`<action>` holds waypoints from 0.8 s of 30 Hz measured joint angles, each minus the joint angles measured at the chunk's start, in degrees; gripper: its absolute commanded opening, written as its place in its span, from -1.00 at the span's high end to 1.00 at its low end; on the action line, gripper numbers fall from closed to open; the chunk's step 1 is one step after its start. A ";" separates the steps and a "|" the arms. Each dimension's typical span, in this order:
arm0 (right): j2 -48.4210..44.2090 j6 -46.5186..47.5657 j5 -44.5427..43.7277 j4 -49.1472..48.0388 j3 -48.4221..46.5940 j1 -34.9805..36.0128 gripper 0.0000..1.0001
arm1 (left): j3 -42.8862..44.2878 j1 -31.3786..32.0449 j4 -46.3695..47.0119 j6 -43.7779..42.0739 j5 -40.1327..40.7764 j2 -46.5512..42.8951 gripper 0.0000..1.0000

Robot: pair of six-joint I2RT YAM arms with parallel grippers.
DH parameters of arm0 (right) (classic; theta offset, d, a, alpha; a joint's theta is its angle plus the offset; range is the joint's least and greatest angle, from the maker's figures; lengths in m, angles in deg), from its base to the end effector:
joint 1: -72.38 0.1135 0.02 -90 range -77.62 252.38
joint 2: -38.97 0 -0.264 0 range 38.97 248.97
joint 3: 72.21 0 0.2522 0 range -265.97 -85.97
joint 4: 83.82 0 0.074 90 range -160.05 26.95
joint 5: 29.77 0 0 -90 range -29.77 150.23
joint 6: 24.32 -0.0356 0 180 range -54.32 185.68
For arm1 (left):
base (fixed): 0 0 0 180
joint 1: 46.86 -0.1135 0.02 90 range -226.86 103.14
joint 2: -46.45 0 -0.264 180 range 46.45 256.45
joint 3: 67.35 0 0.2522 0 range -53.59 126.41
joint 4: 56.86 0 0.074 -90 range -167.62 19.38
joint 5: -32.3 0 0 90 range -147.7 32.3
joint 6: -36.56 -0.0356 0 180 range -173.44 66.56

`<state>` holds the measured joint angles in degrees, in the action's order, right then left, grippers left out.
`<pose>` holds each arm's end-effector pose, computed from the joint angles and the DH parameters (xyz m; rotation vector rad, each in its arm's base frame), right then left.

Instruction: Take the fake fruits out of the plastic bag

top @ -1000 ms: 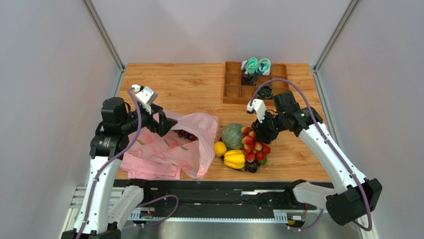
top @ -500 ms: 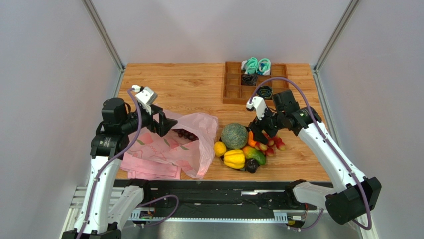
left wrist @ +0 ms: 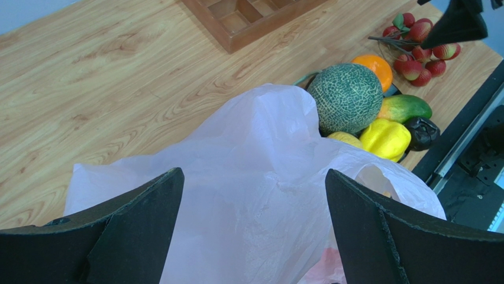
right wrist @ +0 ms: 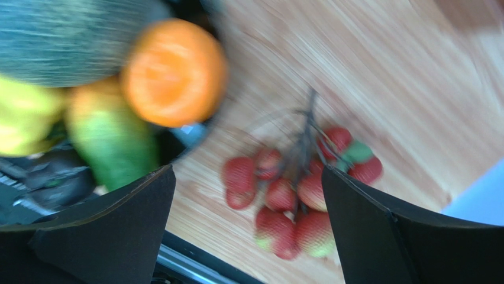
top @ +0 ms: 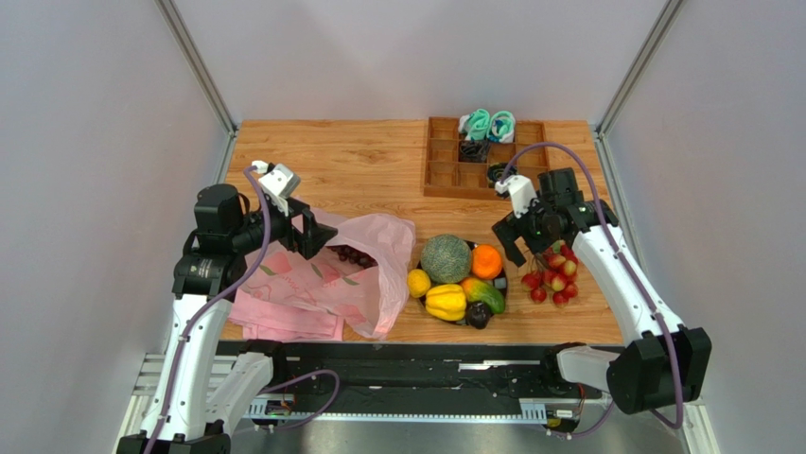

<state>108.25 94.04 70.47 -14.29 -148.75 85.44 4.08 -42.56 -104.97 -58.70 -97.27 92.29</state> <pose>0.2202 0.0576 0.2958 -0.9865 2.4445 0.1474 0.1551 -0.0344 0.3730 0.6042 1.8280 -0.6629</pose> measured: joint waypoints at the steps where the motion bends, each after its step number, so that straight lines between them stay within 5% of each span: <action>1: 1.09 -0.09 -0.85 -0.37 0.17 -2.56 -0.93 | 0.00 0.00 0.00 0.00 0.00 0.09 -0.96; 10: 15.12 4.68 -6.69 -1.92 3.02 -10.62 -0.70 | 0.00 0.00 0.11 0.00 -0.02 0.39 -0.96; 12: 17.75 6.29 -7.30 -2.51 4.04 -10.56 -0.41 | 0.00 0.00 0.17 0.00 -0.02 0.42 -0.96; 16: 20.85 9.31 -8.37 -4.39 5.14 -10.56 0.99 | 0.00 0.00 0.28 0.02 0.00 0.63 -0.96; 24: 20.26 12.76 -9.27 -4.79 5.73 -10.51 1.00 | 0.00 0.00 0.28 0.04 -0.04 1.60 -0.96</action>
<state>128.51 106.80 61.20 -19.07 -143.02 74.93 4.08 -42.56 -104.68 -58.65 -97.32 93.89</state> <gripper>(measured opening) 0.015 0.982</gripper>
